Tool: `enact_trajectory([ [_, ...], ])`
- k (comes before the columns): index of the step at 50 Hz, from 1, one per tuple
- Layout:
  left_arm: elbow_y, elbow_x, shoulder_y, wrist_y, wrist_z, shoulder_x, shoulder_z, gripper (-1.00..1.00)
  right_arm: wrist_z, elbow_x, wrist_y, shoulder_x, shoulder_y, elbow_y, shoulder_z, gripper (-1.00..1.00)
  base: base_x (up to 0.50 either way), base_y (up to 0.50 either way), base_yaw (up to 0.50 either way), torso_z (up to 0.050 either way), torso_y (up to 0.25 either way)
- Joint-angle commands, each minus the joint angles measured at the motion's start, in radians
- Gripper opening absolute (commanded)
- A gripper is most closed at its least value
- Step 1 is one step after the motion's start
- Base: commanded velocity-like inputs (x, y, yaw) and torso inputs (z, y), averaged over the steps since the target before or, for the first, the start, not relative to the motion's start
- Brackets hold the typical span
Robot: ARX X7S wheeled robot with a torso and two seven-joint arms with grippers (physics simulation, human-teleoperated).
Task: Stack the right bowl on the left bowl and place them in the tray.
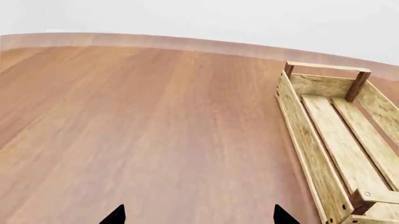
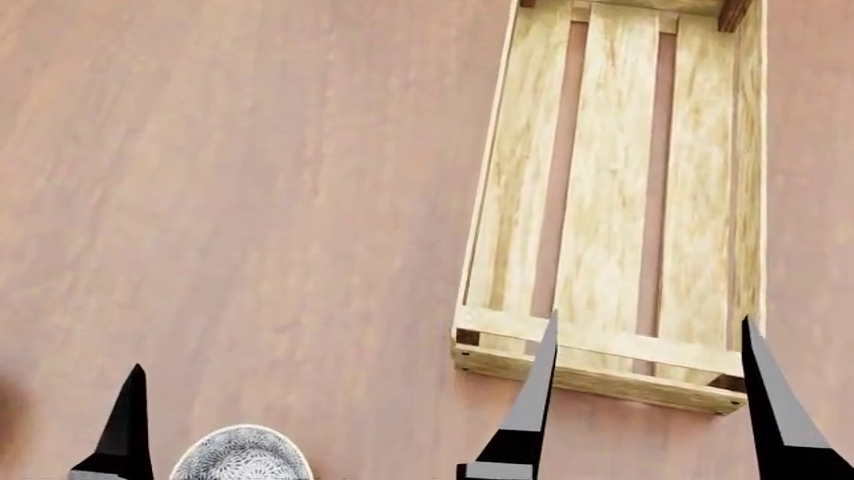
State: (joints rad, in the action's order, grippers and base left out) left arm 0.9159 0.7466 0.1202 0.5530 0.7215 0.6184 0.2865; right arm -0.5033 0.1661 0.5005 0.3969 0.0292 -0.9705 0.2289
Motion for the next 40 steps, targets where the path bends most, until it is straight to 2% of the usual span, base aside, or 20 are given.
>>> enact_trajectory([
  [1,0.005,0.064,0.05,0.048,-0.01,-0.014,-0.026,1.0,0.035,0.004,-0.006,-0.013,0.005,-0.005,-0.032,1.0,0.0,0.0,0.0,0.0,-0.25],
  [18,-0.033,0.171,0.09,0.086,-0.023,-0.003,-0.028,1.0,0.027,0.019,-0.01,-0.003,0.008,-0.007,-0.031,1.0,0.0,0.0,0.0,0.0,-0.25],
  [29,-0.112,0.307,0.144,0.105,-0.081,0.021,-0.054,1.0,0.021,0.023,-0.02,0.004,0.005,-0.005,-0.03,1.0,0.0,0.0,0.0,0.0,0.0],
  [40,-0.212,0.355,0.163,0.109,-0.164,0.043,-0.061,1.0,0.017,0.022,-0.025,0.007,0.012,0.001,-0.013,1.0,0.0,0.0,0.0,0.0,0.0],
])
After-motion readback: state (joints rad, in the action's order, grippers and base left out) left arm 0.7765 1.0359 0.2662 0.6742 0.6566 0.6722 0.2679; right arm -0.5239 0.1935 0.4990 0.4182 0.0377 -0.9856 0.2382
